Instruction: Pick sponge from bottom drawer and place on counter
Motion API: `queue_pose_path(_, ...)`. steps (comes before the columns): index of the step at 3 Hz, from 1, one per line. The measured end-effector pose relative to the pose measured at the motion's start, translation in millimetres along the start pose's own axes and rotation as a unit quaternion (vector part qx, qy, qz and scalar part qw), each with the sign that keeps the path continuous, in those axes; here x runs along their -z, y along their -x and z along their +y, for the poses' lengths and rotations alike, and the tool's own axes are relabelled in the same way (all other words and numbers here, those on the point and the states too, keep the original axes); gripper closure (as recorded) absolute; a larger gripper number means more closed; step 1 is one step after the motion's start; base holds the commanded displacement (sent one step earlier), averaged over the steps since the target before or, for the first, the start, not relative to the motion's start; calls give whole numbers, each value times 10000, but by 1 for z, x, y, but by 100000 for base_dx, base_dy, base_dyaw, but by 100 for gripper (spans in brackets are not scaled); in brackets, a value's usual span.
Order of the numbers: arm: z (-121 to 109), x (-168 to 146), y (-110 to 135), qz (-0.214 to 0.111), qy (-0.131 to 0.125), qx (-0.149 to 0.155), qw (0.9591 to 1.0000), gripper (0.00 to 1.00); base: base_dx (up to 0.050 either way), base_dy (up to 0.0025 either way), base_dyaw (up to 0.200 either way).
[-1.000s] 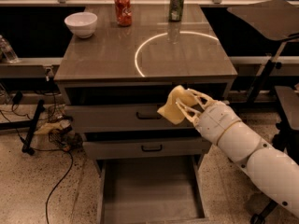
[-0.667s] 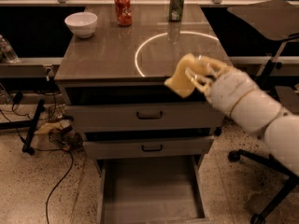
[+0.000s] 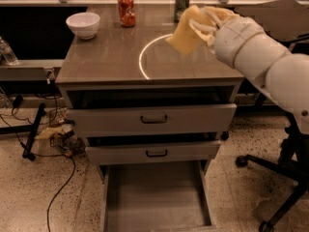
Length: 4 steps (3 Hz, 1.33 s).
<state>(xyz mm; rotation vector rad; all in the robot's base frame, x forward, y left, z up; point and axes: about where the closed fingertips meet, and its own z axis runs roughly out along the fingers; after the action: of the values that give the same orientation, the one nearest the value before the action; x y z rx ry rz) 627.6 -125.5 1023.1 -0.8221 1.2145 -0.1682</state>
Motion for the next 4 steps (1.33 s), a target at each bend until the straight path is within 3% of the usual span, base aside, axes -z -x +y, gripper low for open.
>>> queue_pose_path(1,-4,-35,-6,57,-5,-227,9997,100,0,0,0)
queue_pose_path(2,7,-70,-36,349,-49,-683,9970,100,0,0,0)
queue_pose_path(4,28,-87,-99,850,-137,-1147,9897,98,0,0,0)
